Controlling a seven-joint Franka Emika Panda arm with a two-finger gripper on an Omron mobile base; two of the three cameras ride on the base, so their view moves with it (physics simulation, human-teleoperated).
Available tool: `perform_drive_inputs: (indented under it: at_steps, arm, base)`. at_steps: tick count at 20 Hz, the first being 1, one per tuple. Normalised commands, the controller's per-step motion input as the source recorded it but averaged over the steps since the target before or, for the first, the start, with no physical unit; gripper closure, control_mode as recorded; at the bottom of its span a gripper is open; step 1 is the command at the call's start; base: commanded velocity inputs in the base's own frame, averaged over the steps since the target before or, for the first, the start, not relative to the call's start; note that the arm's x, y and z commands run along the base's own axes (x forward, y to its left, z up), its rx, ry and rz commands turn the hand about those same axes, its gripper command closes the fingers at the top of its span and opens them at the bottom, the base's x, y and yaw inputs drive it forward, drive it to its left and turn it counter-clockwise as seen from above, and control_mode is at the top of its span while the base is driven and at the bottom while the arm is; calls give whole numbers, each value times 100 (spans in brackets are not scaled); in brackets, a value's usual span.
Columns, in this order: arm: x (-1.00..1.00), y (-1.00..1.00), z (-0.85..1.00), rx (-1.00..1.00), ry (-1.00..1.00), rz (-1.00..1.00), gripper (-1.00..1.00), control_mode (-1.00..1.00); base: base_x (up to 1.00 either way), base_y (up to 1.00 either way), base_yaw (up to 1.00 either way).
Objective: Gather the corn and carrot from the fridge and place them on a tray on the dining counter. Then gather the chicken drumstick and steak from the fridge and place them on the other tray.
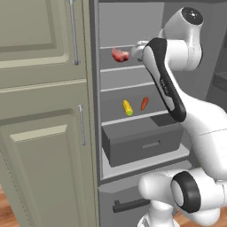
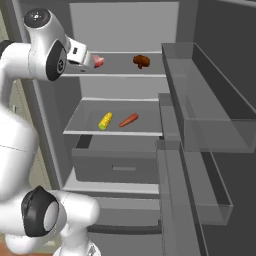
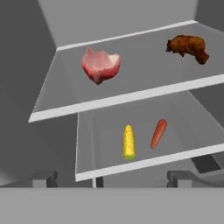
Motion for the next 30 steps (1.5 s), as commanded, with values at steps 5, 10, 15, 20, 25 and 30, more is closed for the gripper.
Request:
perform_drive_inputs:
  at_steps: [5, 10, 15, 20, 25, 30]
  arm:
    - [53, 7, -16, -4, -7, 0, -100, -100]
    - [70, 17, -3, 0, 0, 0, -100, -100]
    - [75, 11, -1, 0, 0, 0, -100, -100]
    - [67, 0, -2, -1, 6, 0, -100, -100]
    - [56, 6, -12, -3, 13, 0, -100, -100]
    - [43, 22, -18, 0, 15, 0, -100, -100]
  base:
    - [0, 0, 0]
    - [0, 0, 0]
    - [0, 0, 0]
    - [0, 0, 0]
    - [0, 0, 0]
    - [0, 0, 0]
